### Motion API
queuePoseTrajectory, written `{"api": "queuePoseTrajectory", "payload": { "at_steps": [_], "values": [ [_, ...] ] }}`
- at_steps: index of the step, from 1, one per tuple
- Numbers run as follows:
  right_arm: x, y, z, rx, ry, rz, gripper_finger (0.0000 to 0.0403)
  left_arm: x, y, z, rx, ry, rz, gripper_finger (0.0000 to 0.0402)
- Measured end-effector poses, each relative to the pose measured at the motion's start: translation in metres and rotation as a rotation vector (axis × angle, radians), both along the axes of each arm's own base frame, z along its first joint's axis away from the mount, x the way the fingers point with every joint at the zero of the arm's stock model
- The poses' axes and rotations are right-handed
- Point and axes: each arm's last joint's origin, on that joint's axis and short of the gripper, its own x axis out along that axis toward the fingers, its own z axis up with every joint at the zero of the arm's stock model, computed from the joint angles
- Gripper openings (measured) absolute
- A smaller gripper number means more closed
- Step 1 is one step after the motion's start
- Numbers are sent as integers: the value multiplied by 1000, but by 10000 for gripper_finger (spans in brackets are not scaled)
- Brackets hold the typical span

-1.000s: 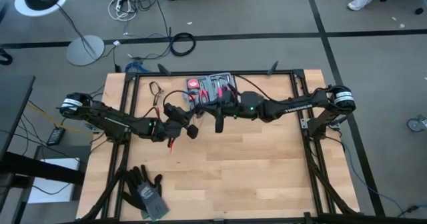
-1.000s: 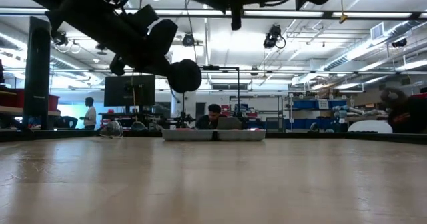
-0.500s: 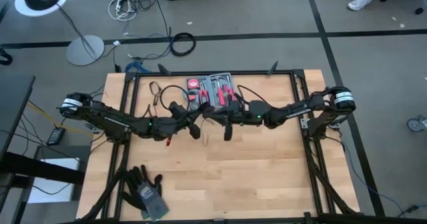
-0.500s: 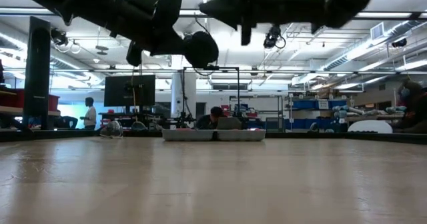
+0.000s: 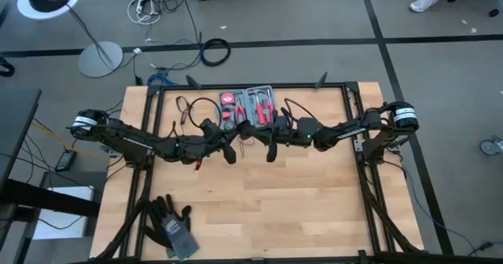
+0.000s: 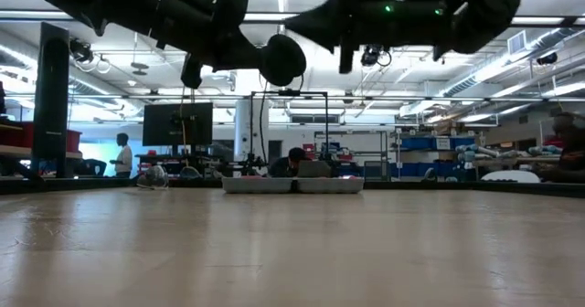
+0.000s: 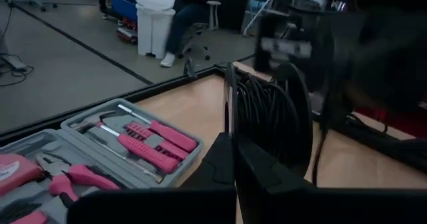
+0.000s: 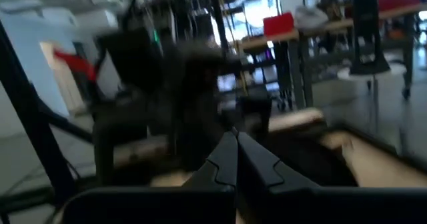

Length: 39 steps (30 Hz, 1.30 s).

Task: Coil cords
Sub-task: Coil the black wire onto the black spool

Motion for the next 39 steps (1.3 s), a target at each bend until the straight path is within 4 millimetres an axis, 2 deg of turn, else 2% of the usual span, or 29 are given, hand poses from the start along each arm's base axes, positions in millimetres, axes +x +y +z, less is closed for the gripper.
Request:
{"api": "queuePoseTrajectory", "payload": {
  "at_steps": [7,10,13,17,21,25,29,35,39],
  "values": [
    [-33,14,-49,98,126,-107,0,-11,0,6,12,53,7,0],
    [-45,18,-63,131,169,-98,2,-11,-3,9,14,40,-17,0],
    [-51,17,-74,167,231,-102,3,-11,-7,7,16,51,-45,0],
    [-56,18,-91,208,397,-109,5,-11,-12,5,10,62,-71,0],
    [-61,21,-104,280,529,-83,27,-11,-17,6,22,65,-91,0],
    [-64,25,-108,332,593,-55,64,-12,-18,6,29,70,-98,0],
    [-73,28,-100,396,675,45,91,-11,-18,6,37,77,-111,0],
    [-107,25,-79,419,855,-32,91,-11,-18,5,53,87,-118,0],
    [-133,21,-61,378,895,-132,87,-11,-18,6,67,95,-122,0]
  ]
}}
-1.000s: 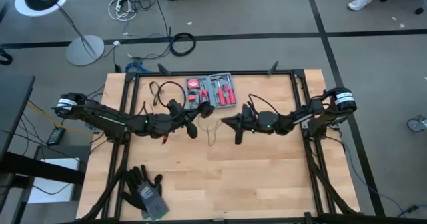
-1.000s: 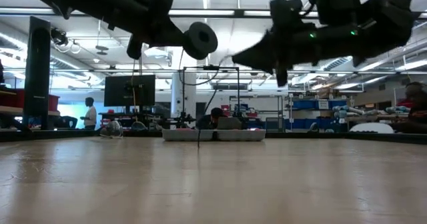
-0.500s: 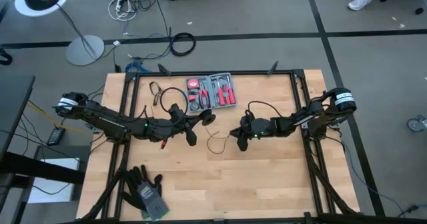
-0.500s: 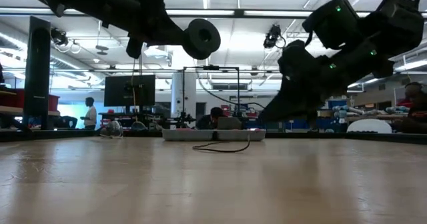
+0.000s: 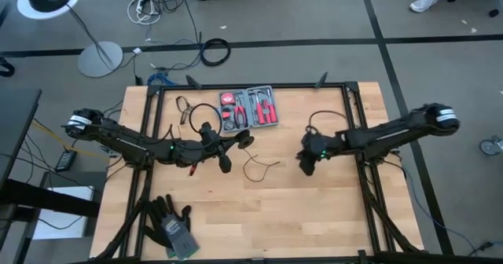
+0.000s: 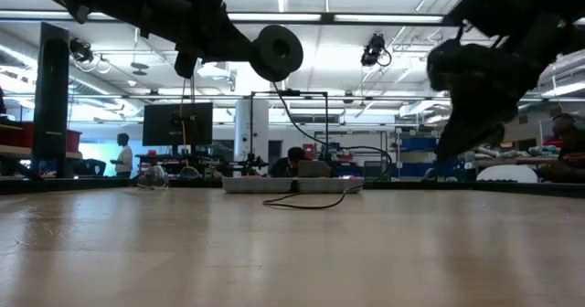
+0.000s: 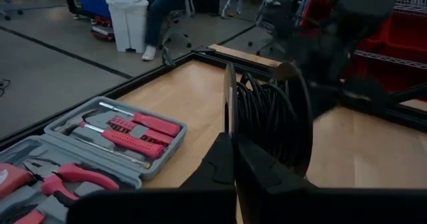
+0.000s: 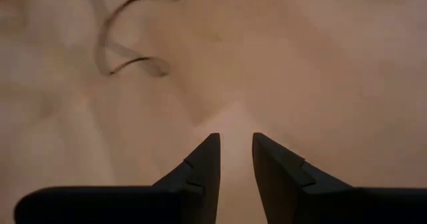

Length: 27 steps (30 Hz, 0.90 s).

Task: Coil cords
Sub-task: Coil the black wire onto the black spool

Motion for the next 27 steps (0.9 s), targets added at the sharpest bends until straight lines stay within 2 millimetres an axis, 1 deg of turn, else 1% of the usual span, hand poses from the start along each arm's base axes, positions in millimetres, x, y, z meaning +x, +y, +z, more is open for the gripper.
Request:
{"api": "queuePoseTrajectory", "payload": {
  "at_steps": [3,6,8,12,15,19,23,27],
  "values": [
    [-11,-4,12,-88,-37,-77,87,0,0,0,3,1,0,0],
    [-9,-5,23,-187,-135,-112,87,0,0,0,7,2,-1,0],
    [0,-4,28,-241,-222,-96,87,0,0,0,22,7,-4,0],
    [30,3,30,-332,-403,-22,88,0,0,2,26,-7,-5,0],
    [52,10,21,-369,-513,16,86,1,0,5,44,-26,-8,0],
    [73,14,-2,-370,-592,20,86,1,0,8,83,-33,-15,0],
    [86,19,-29,-341,-557,124,87,1,0,9,103,-34,-18,0],
    [96,26,-37,-346,-540,181,84,0,0,12,114,-45,-20,0]
  ]
}}
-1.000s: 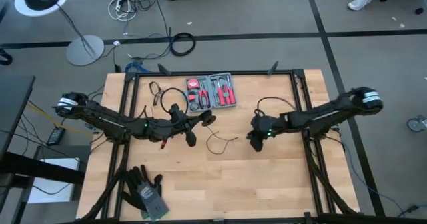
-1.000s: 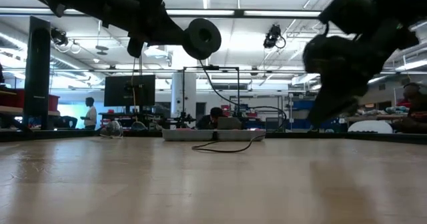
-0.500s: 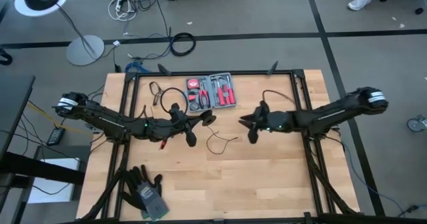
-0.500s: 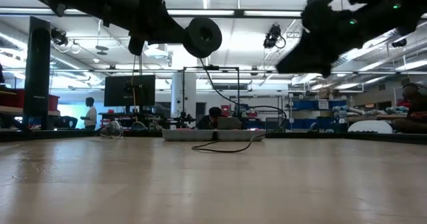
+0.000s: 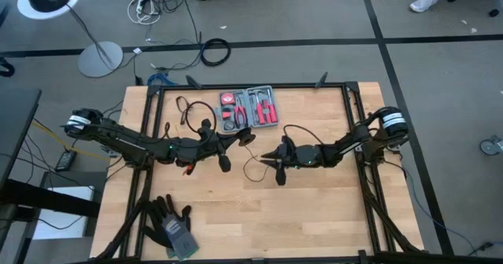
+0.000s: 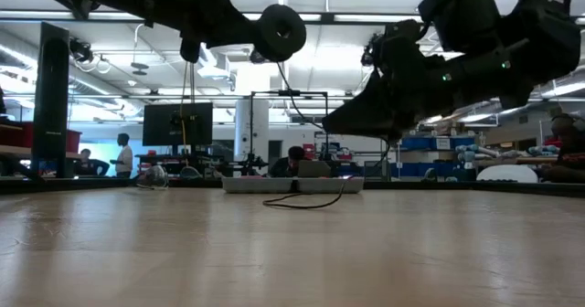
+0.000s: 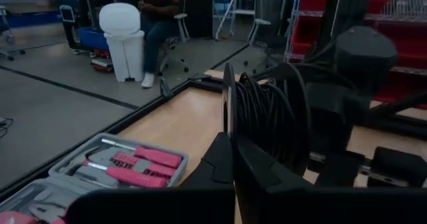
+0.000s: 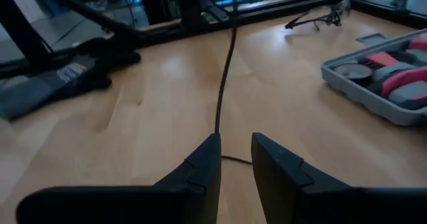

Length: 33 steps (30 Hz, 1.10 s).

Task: Coil cords
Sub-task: Coil the black wire onto the black spool

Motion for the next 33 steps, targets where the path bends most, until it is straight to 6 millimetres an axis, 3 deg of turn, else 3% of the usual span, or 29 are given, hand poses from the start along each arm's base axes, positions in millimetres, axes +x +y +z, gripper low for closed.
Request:
{"api": "queuePoseTrajectory", "payload": {
  "at_steps": [14,22,26,33],
  "values": [
    [7,4,-3,13,69,43,81,-2,0,4,5,-10,-4,0],
    [6,3,-3,39,65,-10,7,-3,0,4,3,-12,-4,0],
    [5,3,2,38,63,-9,18,-3,0,4,4,-10,-4,0],
    [-8,-2,18,38,156,-82,3,-3,0,1,3,16,-5,0]
  ]
}}
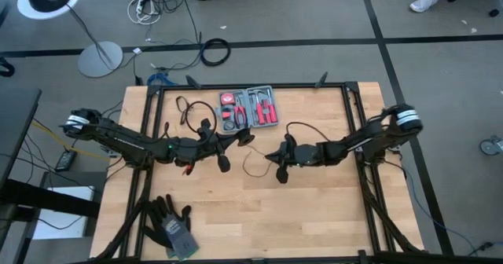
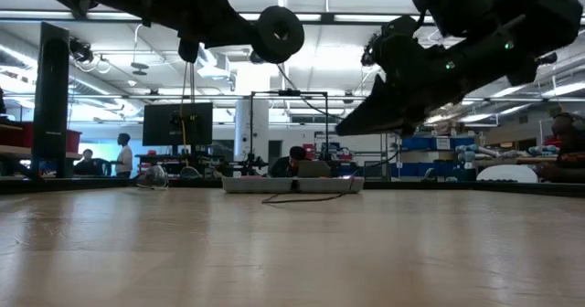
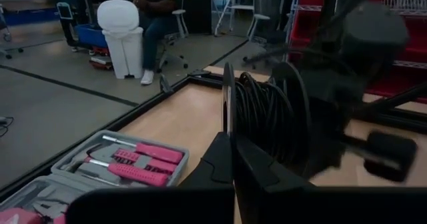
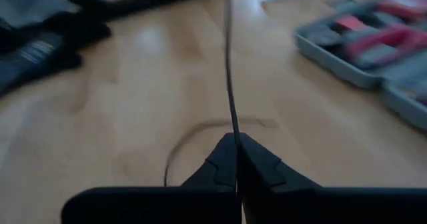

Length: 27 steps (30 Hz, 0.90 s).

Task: Coil cords
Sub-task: Coil the black wire onto the black spool

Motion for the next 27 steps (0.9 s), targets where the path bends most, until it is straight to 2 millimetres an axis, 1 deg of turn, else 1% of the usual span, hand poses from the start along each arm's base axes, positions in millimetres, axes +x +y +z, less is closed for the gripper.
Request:
{"api": "queuePoseTrajectory", "payload": {
  "at_steps": [2,5,8,10,13,16,21,24,27],
  "values": [
    [-9,-5,8,-4,64,-39,2,0,-1,0,-4,5,-30,0],
    [-25,-16,24,35,109,-120,2,1,-3,-1,-12,14,-101,0],
    [-39,-29,43,82,87,-176,1,1,-3,-6,-8,62,-120,0],
    [-46,-36,56,108,44,-178,1,0,-3,-10,-4,99,-121,0],
    [-47,-43,77,121,28,-175,1,2,-3,-15,-17,127,-119,0],
    [-36,-45,99,80,56,-167,1,6,0,-23,-38,153,-100,0],
    [-3,-45,136,5,38,-100,0,14,9,-39,-63,204,-55,0],
    [19,-44,148,-24,30,-57,0,19,12,-42,-77,208,-35,0],
    [41,-44,153,-50,30,-30,0,21,15,-40,-83,199,-26,0]
  ]
}}
